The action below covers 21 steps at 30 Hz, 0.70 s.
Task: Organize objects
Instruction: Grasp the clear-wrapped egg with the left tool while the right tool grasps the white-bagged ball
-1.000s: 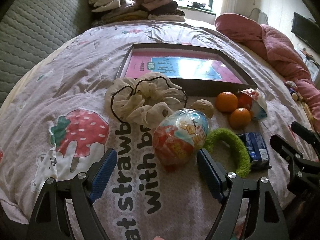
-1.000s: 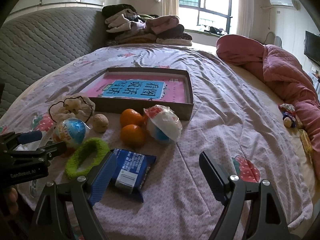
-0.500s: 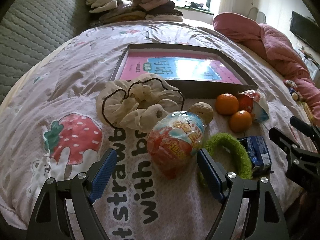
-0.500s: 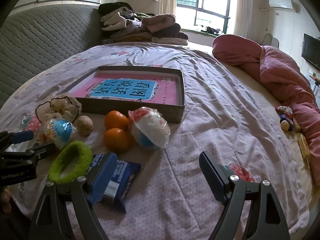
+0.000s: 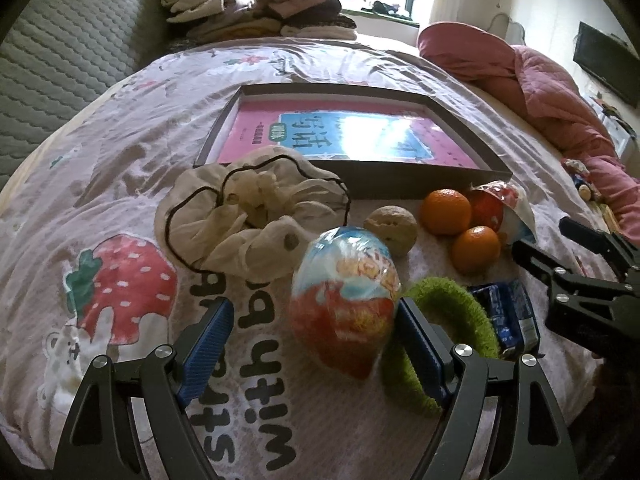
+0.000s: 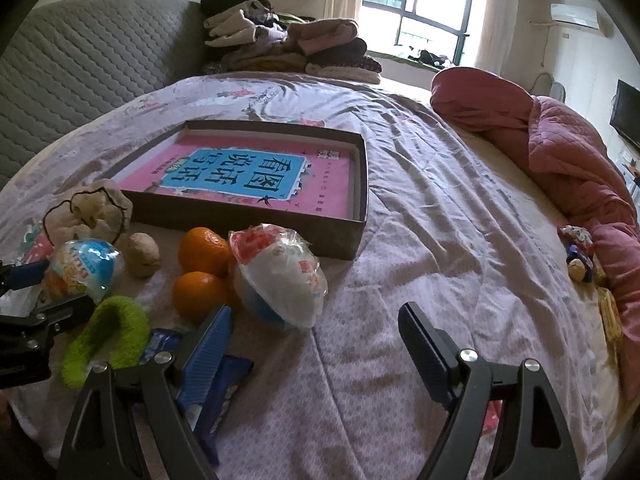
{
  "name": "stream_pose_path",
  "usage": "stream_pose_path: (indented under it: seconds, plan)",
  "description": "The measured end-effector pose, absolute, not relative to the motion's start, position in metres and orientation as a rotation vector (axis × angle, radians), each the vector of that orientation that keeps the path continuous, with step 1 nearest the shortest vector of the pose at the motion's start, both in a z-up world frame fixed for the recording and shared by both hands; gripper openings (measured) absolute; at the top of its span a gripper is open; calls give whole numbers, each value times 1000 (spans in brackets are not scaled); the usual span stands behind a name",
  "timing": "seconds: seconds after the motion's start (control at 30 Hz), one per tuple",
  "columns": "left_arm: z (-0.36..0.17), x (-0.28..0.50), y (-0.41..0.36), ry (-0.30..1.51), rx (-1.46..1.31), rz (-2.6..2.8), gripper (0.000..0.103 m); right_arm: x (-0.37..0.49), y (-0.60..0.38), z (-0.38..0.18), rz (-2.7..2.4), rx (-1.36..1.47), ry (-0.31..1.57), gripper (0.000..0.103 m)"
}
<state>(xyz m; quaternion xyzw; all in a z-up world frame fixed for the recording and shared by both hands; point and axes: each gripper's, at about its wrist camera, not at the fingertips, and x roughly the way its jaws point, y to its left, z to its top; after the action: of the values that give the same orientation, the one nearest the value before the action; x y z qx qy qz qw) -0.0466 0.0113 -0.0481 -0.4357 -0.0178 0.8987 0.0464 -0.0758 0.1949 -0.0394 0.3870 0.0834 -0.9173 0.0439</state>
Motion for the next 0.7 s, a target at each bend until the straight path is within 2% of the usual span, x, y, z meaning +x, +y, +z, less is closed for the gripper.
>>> stream_pose_path:
  seconds: [0.37, 0.43, 0.53, 0.6, 0.7]
  plan:
    - [-51, -53, 11, -127, -1296, 2698, 83, -97, 186, -50, -2758, 1193, 343, 83]
    - [-52, -53, 12, -130, -1296, 2694, 82, -99, 183, -52, -2751, 1186, 359, 78]
    - [-51, -52, 13, -120, -1279, 2700, 76, -101, 181, -51, -2751, 1162, 355, 63]
    - [-50, -51, 13, -117, -1270, 2706, 61, -101, 180, -52, -2752, 1155, 357, 59]
    - [-49, -51, 12, -122, -1269, 2700, 54, -99, 180, -52, -2753, 1153, 358, 56]
